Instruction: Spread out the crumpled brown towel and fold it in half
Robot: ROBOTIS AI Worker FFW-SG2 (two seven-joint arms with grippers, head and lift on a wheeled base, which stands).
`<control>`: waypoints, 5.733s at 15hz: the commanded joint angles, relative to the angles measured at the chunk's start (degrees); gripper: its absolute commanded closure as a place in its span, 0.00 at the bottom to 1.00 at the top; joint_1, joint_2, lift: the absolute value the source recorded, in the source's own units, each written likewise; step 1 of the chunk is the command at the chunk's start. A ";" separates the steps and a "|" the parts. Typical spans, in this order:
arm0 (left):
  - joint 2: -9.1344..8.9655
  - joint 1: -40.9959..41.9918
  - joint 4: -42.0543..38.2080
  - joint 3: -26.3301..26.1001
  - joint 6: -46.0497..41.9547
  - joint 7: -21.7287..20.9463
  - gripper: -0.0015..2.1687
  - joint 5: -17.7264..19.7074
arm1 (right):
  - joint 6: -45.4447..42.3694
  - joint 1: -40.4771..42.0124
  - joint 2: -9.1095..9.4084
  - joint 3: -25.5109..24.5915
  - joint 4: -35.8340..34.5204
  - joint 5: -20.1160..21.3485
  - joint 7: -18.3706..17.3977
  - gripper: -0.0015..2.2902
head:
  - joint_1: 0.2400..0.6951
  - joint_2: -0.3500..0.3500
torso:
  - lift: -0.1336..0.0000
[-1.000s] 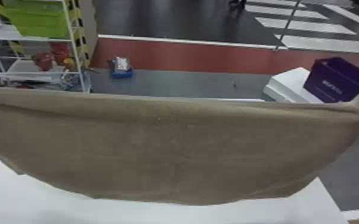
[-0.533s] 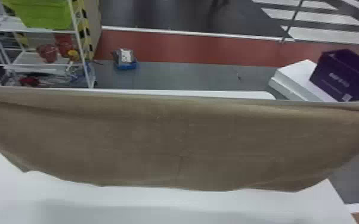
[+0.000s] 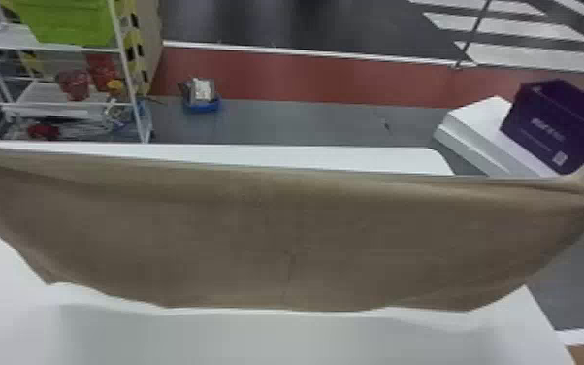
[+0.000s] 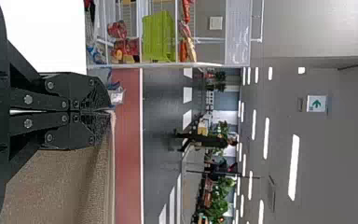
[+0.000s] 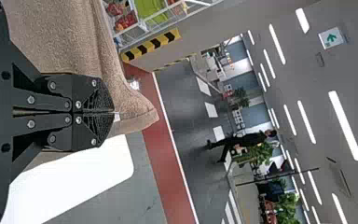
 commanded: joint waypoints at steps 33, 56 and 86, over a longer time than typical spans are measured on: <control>-0.50 -20.39 43.72 -24.20 -15.25 7.83 0.66 -25.15 | -59.44 -23.30 -6.68 35.85 73.72 25.41 -8.51 0.59 | 1.00 0.33 | 0.07; -0.50 -13.80 41.44 -24.81 -20.53 13.19 0.11 -23.13 | -46.08 -9.15 -9.05 39.36 53.76 30.07 -9.13 0.09 | 1.00 0.34 | 0.07; -0.50 1.23 28.43 -28.24 2.68 8.36 0.94 -27.70 | -28.33 2.28 -11.25 38.57 41.28 30.07 0.72 0.73 | 1.00 0.26 | 0.07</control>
